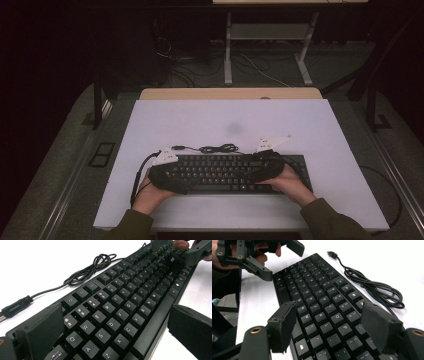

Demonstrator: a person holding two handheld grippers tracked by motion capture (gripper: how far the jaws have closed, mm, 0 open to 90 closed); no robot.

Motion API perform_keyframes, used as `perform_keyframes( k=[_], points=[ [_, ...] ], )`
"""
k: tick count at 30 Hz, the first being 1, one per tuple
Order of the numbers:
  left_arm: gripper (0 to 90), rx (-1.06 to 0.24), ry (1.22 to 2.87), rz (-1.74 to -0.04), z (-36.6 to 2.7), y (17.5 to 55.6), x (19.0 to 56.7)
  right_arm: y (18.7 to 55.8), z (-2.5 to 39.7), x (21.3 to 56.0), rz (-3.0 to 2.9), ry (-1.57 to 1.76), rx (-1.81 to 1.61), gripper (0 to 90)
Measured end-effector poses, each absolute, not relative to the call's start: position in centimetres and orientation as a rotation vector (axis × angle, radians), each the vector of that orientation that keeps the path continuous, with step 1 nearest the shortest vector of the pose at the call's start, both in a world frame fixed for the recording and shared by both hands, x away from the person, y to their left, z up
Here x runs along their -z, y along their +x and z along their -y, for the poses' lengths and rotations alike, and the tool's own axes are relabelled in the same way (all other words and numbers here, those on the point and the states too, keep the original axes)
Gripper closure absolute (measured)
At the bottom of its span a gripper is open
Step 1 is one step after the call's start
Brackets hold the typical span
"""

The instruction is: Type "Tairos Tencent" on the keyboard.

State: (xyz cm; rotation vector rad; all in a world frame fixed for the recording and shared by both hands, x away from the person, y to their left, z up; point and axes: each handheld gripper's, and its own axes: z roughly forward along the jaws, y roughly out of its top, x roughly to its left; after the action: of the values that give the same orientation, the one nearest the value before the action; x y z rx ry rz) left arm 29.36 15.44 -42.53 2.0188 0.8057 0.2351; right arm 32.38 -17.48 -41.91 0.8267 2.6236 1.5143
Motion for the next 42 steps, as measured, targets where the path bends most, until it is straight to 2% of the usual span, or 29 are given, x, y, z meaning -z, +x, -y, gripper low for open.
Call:
perform_keyframes(
  k=[10, 14, 18, 21, 22, 24, 25, 28, 32, 35, 36, 38, 42],
  points=[
    [0.0, -0.238, 2.019, -0.809, -15.7, 29.4, 42.5, 32.7, 16.1, 41.8, -2.636, 0.794, -1.522, 30.9],
    [0.0, -0.24, 2.02, -0.81, -15.7, 29.5, 42.5, 32.9, 15.5, 41.7, -2.641, 0.783, -1.519, 34.4],
    [0.0, -0.24, 2.021, -0.81, -15.7, 29.5, 42.5, 33.0, 14.9, 41.7, -2.644, 0.778, -1.521, 41.6],
    [0.0, -0.24, 2.022, -0.81, -15.7, 29.5, 42.5, 33.0, 14.4, 41.8, -2.656, 0.755, -1.507, 50.0],
    [0.0, -0.241, 2.022, -0.81, -15.7, 29.5, 42.5, 33.1, 14.2, 41.8, -2.661, 0.749, -1.504, 56.2],
    [0.0, -0.241, 2.021, -0.811, -15.8, 29.5, 42.5, 33.1, 14.1, 41.8, -2.659, 0.747, -1.501, 59.2],
    [0.0, -0.243, 2.021, -0.812, -15.8, 29.5, 42.5, 33.1, 13.9, 41.7, -2.658, 0.744, -1.502, 65.0],
    [0.5, -0.251, 2.022, -0.814, -15.8, 29.5, 42.6, 33.1, 13.9, 41.7, -2.658, 0.746, -1.501, 68.9],
    [4.7, -0.26, 2.019, -0.819, -16.1, 29.5, 42.6, 33.2, 13.8, 41.8, -2.66, 0.742, -1.501, 72.2],
    [11.2, -0.274, 2.026, -0.822, -16.3, 29.5, 42.6, 33.3, 13.8, 41.9, -2.661, 0.742, -1.5, 71.4],
    [16.2, -0.281, 2.031, -0.826, -16.4, 29.5, 42.7, 33.3, 13.7, 41.9, -2.661, 0.748, -1.495, 70.7],
    [18.6, -0.28, 2.035, -0.822, -16.6, 29.6, 42.7, 33.3, 13.7, 41.9, -2.661, 0.748, -1.495, 69.9],
    [37.4, -0.271, 2.05, -0.814, -17.0, 29.6, 42.7, 33.4, 13.5, 42.0, -2.666, 0.745, -1.494, 67.8]
  ],
)
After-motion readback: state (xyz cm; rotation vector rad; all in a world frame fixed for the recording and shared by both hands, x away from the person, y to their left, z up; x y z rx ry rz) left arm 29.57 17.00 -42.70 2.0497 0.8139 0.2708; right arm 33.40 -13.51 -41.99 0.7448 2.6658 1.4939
